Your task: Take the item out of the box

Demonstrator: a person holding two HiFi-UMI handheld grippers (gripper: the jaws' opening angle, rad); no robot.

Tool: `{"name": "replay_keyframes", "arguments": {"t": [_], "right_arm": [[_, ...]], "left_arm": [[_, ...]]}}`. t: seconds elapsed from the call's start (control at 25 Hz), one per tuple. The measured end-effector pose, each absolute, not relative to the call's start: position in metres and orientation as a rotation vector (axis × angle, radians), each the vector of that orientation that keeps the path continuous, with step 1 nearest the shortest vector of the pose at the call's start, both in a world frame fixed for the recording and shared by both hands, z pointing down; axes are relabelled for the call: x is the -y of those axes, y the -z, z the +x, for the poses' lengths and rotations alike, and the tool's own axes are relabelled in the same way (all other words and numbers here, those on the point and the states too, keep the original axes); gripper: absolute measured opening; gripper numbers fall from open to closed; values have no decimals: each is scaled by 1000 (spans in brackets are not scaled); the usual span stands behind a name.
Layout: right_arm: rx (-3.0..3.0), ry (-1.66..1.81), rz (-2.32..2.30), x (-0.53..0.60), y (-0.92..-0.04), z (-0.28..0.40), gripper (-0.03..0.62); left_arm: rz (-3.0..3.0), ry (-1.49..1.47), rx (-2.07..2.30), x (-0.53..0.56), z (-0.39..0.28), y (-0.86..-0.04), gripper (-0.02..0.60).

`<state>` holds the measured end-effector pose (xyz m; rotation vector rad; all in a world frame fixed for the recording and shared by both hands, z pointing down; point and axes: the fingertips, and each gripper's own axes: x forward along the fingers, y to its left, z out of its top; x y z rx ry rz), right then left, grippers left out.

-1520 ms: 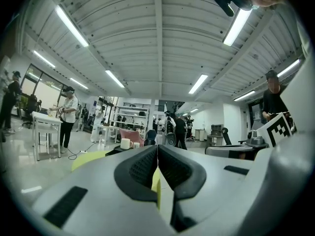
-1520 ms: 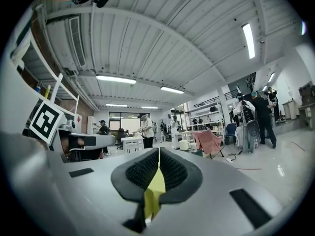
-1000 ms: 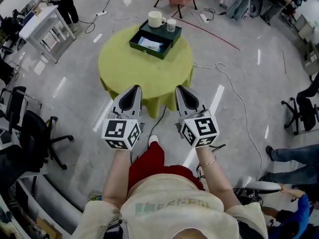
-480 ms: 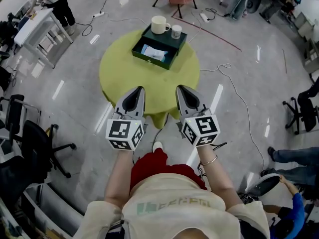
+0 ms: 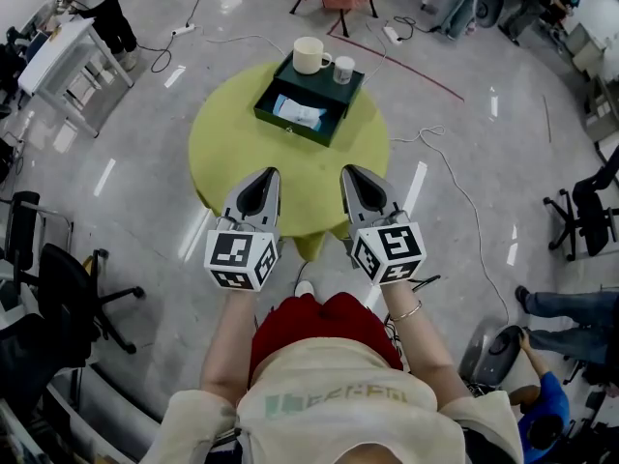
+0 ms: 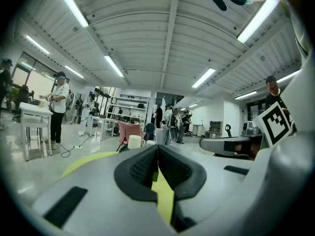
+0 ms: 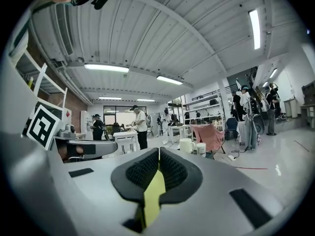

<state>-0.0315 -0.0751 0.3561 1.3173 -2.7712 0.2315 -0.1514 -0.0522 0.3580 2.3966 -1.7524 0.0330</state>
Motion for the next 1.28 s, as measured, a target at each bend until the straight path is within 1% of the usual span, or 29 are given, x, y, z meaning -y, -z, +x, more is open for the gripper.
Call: {"name": "replay_keyframes", "arguments": {"t": [0.52, 0.92, 1.28], "right_arm": [[2755, -286, 1327, 133, -372, -23, 37], [2730, -355, 1332, 207, -388, -11, 37], [2696, -418, 1307, 246, -412, -7, 37]], "left_arm": [[2430, -92, 1727, 118, -145, -367, 25], [2407, -258, 1709, 203, -145, -391, 26], [2389, -419, 1638, 252, -143, -423, 26]]}}
